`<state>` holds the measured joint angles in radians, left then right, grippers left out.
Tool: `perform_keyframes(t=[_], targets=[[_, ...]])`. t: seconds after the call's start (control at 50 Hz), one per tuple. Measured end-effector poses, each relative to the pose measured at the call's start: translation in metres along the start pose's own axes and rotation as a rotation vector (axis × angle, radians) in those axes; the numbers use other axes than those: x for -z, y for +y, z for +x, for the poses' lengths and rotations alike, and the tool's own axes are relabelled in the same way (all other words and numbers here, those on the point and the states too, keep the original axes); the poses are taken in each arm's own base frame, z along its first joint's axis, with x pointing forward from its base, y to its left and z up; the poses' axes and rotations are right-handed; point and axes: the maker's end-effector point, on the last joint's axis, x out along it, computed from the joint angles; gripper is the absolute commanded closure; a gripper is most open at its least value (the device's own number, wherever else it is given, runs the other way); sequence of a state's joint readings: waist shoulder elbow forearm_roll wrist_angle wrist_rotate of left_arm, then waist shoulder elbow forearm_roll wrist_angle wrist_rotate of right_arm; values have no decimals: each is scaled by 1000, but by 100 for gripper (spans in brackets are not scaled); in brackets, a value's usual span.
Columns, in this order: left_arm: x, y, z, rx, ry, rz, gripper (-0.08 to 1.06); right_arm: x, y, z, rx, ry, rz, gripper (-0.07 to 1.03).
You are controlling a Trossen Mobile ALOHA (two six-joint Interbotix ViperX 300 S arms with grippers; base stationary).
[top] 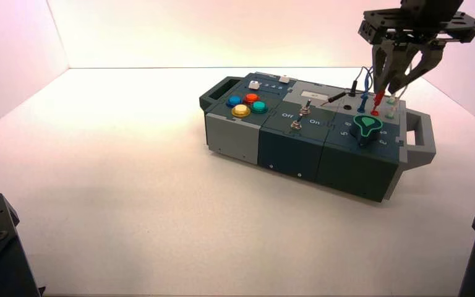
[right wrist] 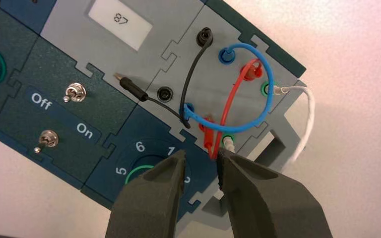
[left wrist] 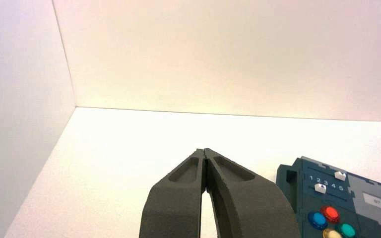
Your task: Insert the red wire.
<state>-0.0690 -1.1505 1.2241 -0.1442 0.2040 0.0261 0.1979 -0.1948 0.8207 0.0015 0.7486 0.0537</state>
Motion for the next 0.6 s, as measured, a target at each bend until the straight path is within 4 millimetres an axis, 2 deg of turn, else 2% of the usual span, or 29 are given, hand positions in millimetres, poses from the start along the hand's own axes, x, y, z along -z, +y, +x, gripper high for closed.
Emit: perform_keyframes(t=[0.6], targets=[[-1,0,0,0,-3,2,101,-4,-1,8,10,16,-10,61]])
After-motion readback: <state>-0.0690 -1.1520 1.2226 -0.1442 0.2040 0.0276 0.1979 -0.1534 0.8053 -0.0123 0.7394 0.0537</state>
